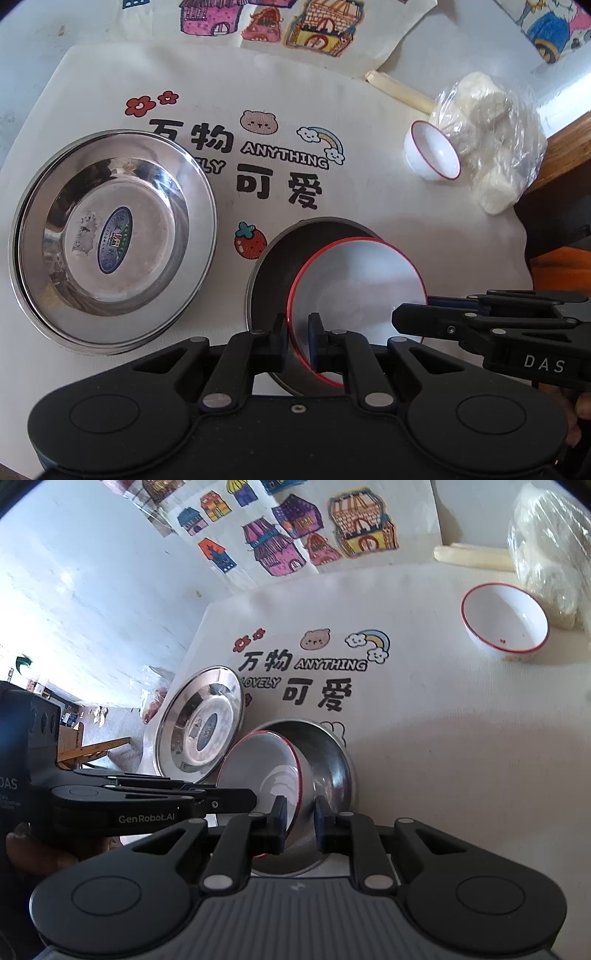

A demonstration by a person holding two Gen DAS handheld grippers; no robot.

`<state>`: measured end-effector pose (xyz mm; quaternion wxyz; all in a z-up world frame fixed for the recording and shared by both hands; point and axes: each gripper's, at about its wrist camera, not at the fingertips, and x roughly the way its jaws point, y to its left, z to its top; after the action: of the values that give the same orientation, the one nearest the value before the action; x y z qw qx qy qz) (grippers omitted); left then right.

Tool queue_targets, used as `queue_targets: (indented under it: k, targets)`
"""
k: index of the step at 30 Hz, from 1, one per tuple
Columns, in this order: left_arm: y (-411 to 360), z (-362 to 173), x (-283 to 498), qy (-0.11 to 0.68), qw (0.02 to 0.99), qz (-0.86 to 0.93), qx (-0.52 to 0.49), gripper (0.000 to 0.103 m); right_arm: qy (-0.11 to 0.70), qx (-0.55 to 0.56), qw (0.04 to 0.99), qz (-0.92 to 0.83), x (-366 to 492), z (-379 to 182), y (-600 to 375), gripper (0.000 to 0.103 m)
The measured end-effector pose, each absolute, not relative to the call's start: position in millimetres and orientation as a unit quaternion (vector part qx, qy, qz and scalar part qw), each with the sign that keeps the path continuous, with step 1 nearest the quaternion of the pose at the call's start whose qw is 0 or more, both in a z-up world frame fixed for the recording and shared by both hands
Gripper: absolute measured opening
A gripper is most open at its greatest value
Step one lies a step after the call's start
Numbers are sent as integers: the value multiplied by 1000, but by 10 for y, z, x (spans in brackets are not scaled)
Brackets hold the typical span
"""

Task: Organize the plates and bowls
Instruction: 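Lift the white bowl with both grippers and lower it into the steel bowl, then open both grippers to release the white bowl in the steel bowl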

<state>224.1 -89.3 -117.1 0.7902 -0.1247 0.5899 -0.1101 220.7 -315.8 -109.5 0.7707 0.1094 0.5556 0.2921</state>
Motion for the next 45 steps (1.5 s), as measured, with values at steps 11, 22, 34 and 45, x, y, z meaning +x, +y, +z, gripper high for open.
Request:
queue_targets:
  k: [11,22,34,45]
  targets:
    - [-943,-1260,2342,603,784,-99,-112,11,565,94,767,289,2267,-1189,-3118,18]
    - [-935,-1288,2395,607,781,-97,-111,11,578,82,759,290,2338,-1242,-3073,19]
    - [-936,-1296,2412,609,779,-100,-112,15,578,83,757,291,2354,-1245,-3077,19]
    - [-901,-1172,2365,602,786,-87,-114,26,576,80,757,299,2350,-1249,-3084,21]
